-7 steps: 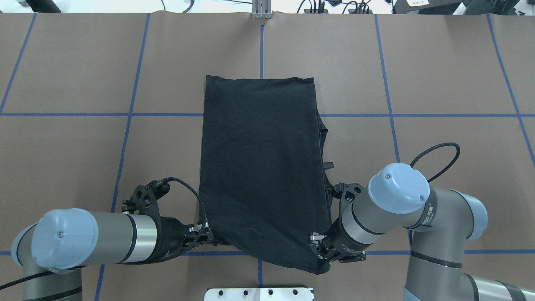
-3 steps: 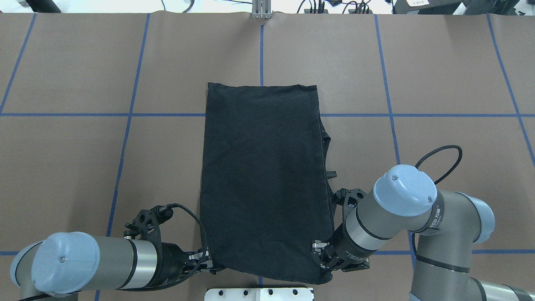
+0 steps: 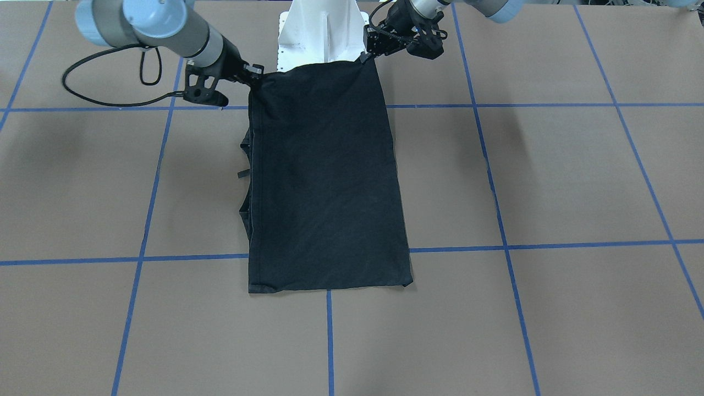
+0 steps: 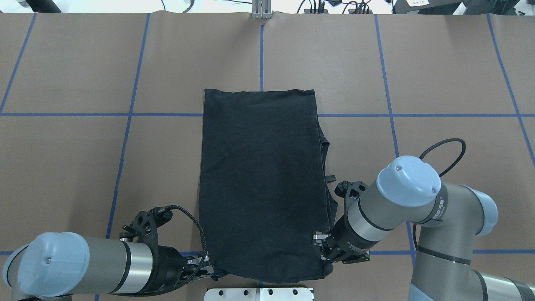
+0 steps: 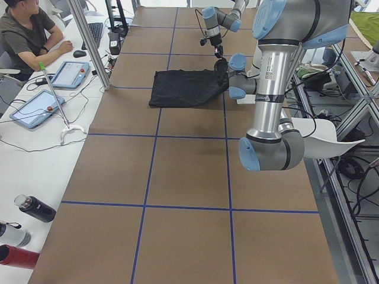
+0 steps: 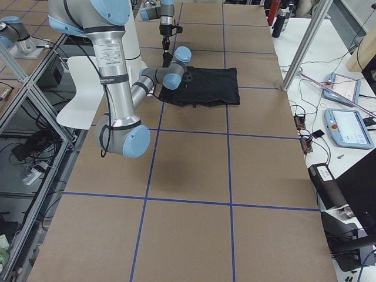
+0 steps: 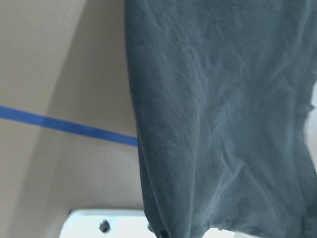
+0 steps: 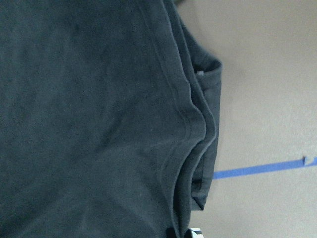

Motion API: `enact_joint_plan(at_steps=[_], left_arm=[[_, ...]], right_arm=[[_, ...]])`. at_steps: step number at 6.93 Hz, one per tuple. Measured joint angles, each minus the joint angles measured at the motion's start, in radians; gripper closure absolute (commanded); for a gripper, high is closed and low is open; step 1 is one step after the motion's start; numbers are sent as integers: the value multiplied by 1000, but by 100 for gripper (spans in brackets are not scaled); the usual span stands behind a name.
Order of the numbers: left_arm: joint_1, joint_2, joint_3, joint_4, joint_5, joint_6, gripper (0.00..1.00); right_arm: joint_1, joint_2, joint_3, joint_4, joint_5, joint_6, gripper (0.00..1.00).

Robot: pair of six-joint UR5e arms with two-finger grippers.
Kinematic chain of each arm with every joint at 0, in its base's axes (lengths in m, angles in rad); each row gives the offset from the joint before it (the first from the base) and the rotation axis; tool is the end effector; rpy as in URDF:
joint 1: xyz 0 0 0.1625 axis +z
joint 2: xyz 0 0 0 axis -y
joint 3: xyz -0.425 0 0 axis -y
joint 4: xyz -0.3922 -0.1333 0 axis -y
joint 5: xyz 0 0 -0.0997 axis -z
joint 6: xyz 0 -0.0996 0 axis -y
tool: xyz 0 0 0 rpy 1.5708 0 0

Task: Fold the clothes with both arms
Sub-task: 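Lift both near corners and carry them away from the robot over the shirt, then lower the held edge onto the shirt's far edge with both grippers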

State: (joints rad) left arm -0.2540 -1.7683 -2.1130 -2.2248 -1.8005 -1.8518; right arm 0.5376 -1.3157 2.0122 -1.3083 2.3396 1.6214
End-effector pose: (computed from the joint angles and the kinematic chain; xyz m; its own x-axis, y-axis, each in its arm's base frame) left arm 0.4427 -0.2292 0.2338 0.1561 -0.3195 -0.9346 0.0739 0.9474 -0.3115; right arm -0.4173 -0.3233 0.2816 0.4988 0.3397 0.7974 0.0957 0.8928 -0.4402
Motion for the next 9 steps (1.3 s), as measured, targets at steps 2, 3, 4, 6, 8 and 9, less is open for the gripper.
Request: enact_joint_plan(at_steps=[2,3,4,6,8,9], left_arm=[[-171,-103,92,8,-67,34,100],[-261,-186,193,9,-89,79,100],[-339,-247,288,7,-103,132,100],[-456,-304,424,2,-117,241,100],[-494,-337,493,-2,-119,277,100],[-497,-347,506,-6,-120,281,100]], right_arm=[[136,44,-55,-2,47,-33,100],[181,103,-126,-2,48,-42,100],[213,164,-204,-1,45,-61,100],[276,253,-345,0,39,-122,100],[301,326,-453,0,16,-150,100],[304,362,-494,0,1,-153,100]])
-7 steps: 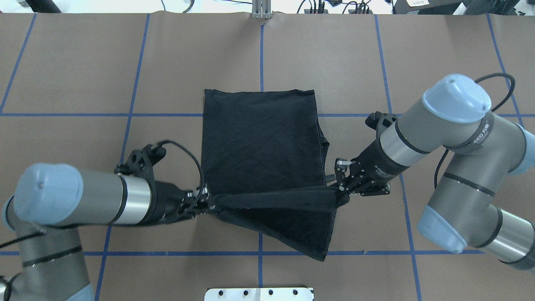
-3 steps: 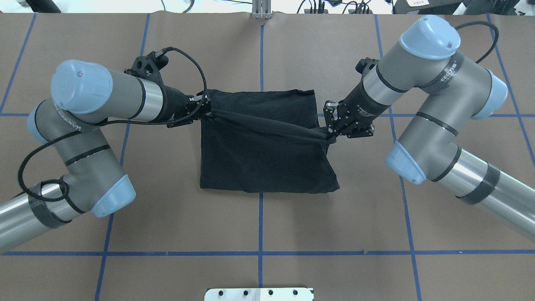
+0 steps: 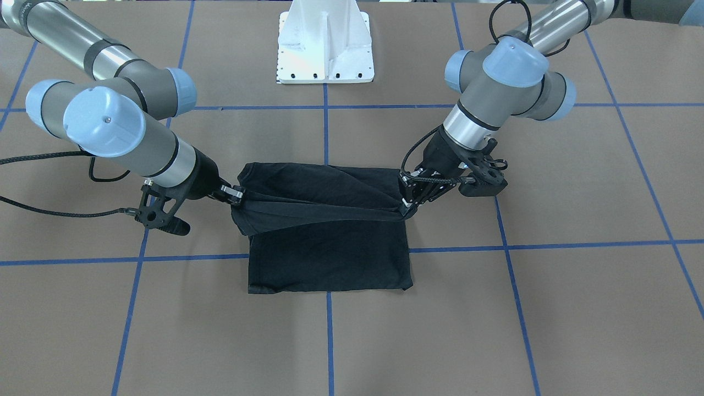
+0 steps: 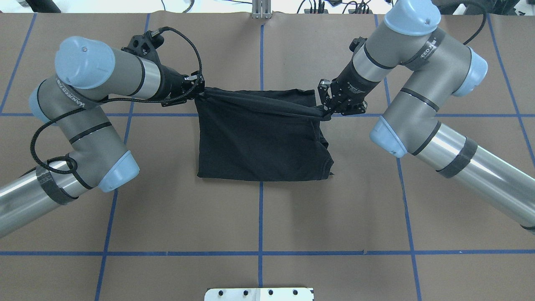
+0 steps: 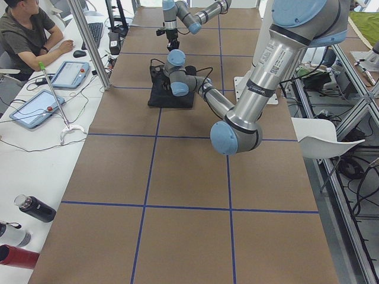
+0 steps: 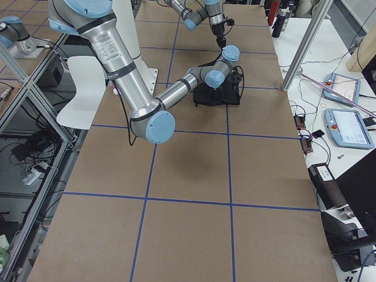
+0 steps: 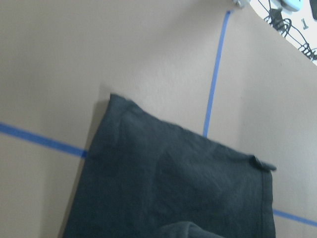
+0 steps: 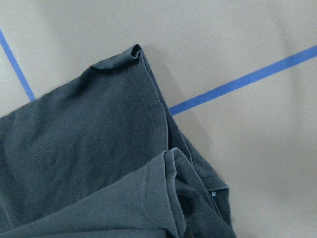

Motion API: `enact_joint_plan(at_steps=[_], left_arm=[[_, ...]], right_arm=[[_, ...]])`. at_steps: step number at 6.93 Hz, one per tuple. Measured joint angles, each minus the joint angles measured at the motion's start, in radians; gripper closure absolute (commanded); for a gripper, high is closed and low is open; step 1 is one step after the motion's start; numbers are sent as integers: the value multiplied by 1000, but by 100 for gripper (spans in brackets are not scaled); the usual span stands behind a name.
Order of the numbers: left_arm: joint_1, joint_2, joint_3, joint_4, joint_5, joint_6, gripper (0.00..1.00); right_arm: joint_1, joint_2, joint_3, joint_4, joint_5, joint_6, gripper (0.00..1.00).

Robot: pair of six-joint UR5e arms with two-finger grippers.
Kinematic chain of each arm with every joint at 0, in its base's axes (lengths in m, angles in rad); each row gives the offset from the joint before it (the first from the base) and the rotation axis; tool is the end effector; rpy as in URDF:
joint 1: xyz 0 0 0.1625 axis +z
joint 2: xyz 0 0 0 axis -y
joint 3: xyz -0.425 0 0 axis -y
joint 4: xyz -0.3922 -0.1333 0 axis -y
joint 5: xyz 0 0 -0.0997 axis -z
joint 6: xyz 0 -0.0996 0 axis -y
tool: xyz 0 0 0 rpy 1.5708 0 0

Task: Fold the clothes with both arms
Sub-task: 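Lower the held edge onto the shirt's far edge with both grippers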

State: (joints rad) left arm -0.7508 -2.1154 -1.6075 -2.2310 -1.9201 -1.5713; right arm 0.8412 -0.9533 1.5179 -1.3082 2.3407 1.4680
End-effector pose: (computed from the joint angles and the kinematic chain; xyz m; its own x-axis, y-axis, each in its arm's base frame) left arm 0.4213 -0.5288 0.2466 0.2362 -0.2211 -0.9462 0.4044 0.9078 -0.1111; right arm -0.4173 -0.5626 0.2742 0.4687 0.4137 0.7805 -0.1464 0.9077 -0.3932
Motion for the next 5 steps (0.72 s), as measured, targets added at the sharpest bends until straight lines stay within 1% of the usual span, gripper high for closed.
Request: enact_joint_plan(at_steps=[1,2,3,4,5], left_arm=[[0,-6,7,-3,0,0,100],[-1,-15,22,-5,0,-1,100],[-1,-31,48,-5,1,-4,9],[-1,-43,68,-6,2,-7,1],[-4,-50,76,-8,3,-23,1]], right_arm=[[0,32,-34,1,-8,-1,100],[1,51,-55,5,-12,-1,83],[1,60,-66,16,-17,-1,2],[3,62,-77,29,-28,3,2],[7,63,-90,35,-38,7,1]])
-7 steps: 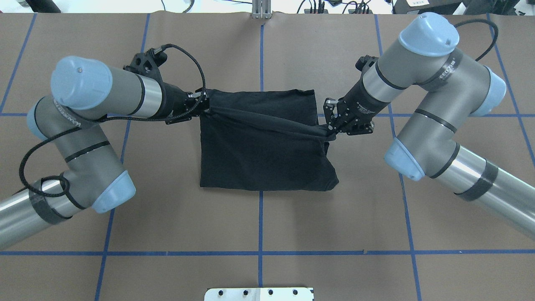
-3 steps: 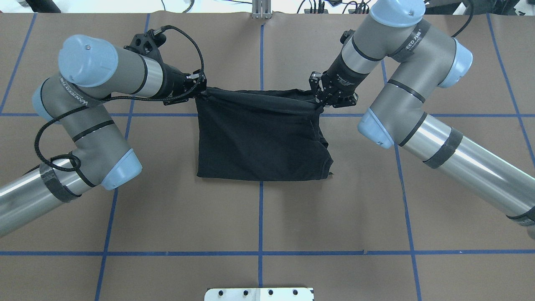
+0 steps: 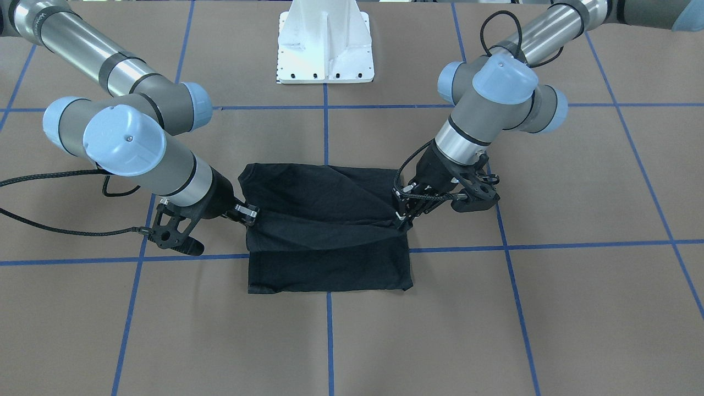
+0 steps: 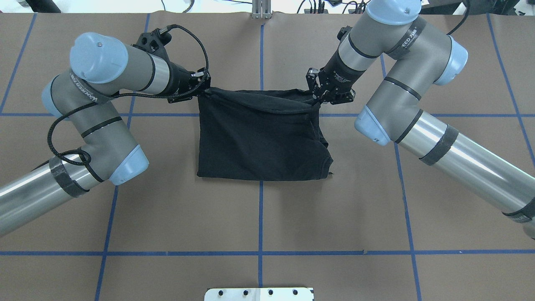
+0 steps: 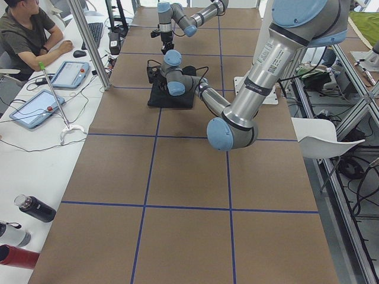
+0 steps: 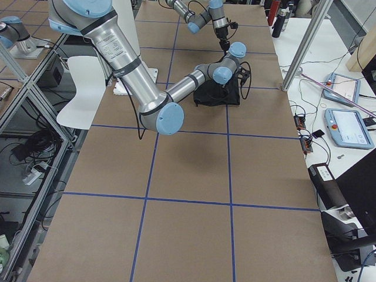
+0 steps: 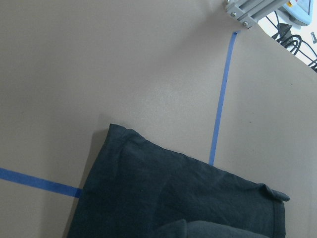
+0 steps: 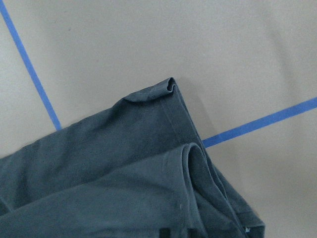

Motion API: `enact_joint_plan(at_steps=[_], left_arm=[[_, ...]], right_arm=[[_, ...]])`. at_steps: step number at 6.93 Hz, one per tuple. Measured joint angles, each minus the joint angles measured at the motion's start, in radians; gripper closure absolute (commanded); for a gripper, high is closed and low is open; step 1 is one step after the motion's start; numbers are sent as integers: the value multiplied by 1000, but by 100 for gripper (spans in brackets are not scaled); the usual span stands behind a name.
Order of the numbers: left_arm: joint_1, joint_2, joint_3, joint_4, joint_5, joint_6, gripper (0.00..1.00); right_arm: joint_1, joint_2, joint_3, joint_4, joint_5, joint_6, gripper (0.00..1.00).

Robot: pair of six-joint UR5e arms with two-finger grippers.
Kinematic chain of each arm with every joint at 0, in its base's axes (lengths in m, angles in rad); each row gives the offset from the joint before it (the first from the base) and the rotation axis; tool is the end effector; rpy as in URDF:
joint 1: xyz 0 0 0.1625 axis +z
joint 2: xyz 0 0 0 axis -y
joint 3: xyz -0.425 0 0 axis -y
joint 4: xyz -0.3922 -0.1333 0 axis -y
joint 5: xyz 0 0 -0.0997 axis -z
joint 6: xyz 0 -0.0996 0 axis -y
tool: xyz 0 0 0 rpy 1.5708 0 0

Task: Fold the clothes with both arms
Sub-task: 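Lower the held edge onto the shirt's far edge with both grippers, then open both grippers and raise them off the folded shirt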

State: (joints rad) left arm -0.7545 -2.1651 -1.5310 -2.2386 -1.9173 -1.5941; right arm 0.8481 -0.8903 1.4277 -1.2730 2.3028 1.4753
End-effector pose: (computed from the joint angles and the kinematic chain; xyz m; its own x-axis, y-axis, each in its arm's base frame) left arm 0.4372 -0.5475 0.2464 0.2391 -0.2549 -0.9369 0.4173 0.8982 -0.1378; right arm -0.4302 -0.5888 0.2679 0.4637 0.4186 0.7808 -0.1868 0.9077 -0.3758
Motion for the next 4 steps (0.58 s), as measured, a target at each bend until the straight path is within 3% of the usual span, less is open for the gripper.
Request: enact_joint_plan(at_steps=[4], left_arm=[[-40,-7,-1,11,-3,-46,1]], right_arm=[[26,12,-37,4,-11,16,1]])
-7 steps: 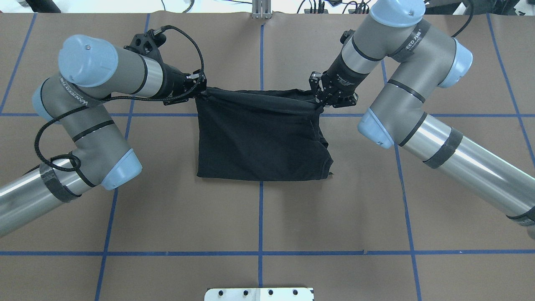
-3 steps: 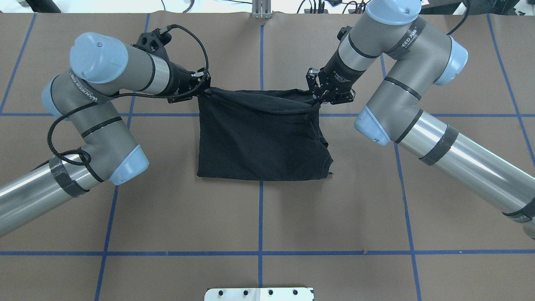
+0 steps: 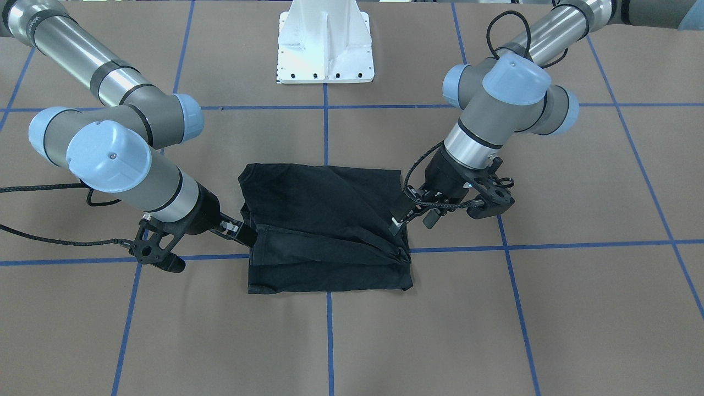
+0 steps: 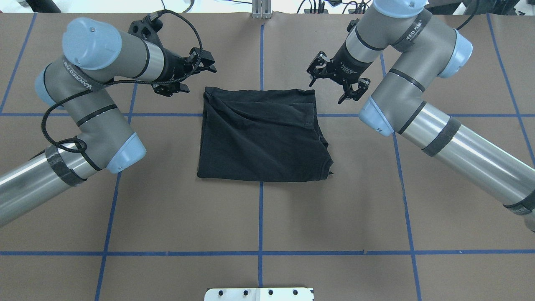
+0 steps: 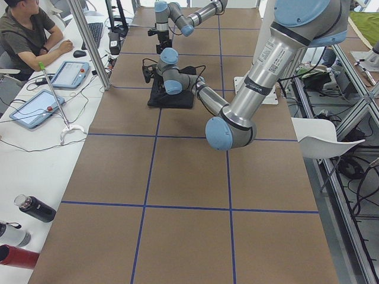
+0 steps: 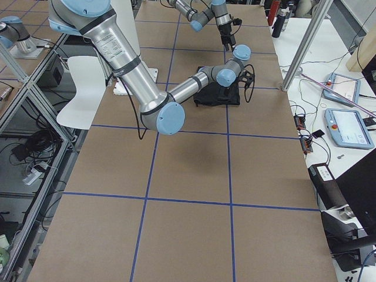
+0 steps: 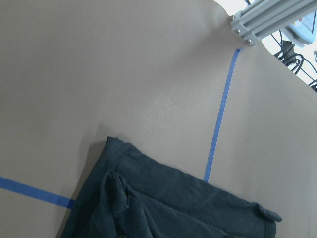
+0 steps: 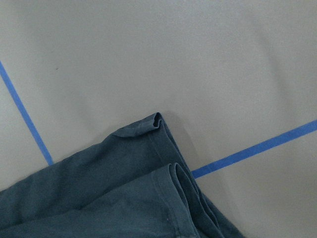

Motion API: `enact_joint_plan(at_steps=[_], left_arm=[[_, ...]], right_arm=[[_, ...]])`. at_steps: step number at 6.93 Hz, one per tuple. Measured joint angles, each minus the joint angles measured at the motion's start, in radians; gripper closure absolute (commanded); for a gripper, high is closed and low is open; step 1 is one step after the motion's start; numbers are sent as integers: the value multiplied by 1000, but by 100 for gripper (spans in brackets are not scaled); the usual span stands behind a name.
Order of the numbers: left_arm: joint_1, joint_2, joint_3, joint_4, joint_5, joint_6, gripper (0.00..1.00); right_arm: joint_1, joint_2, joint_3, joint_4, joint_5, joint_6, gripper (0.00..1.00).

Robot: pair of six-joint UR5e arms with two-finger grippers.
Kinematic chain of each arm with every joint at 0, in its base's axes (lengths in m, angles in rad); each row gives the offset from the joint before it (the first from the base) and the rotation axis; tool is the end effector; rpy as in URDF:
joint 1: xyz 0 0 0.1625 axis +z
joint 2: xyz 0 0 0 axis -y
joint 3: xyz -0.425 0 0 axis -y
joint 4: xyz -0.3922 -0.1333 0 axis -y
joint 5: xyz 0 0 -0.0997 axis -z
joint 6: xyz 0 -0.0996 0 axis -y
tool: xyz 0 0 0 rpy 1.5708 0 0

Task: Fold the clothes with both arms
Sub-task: 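Open both grippers and raise them off the folded shirt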

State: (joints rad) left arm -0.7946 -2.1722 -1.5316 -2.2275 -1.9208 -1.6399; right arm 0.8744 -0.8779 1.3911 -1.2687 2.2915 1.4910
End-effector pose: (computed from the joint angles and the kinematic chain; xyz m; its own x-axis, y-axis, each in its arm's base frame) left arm 0.4158 -0.5650 0.2425 0.2102 -0.3067 -0.9283 0.4604 0.8687 -0.1827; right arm -0.4203 -0.6080 0.2757 0.4598 0.4565 0.7617 -0.2324 0.8897 -0.3930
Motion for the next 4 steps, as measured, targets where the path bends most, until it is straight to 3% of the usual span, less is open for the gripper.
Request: enact_joint_plan(at_steps=[2,4], left_arm=[[-14,3,-10,4,-31,2,1],[-17,28,-23,5,-51,40,1]], right_arm=[[-13,19,7,9,-22,-7,1],[-78,35,23,38,-167,-89,2]])
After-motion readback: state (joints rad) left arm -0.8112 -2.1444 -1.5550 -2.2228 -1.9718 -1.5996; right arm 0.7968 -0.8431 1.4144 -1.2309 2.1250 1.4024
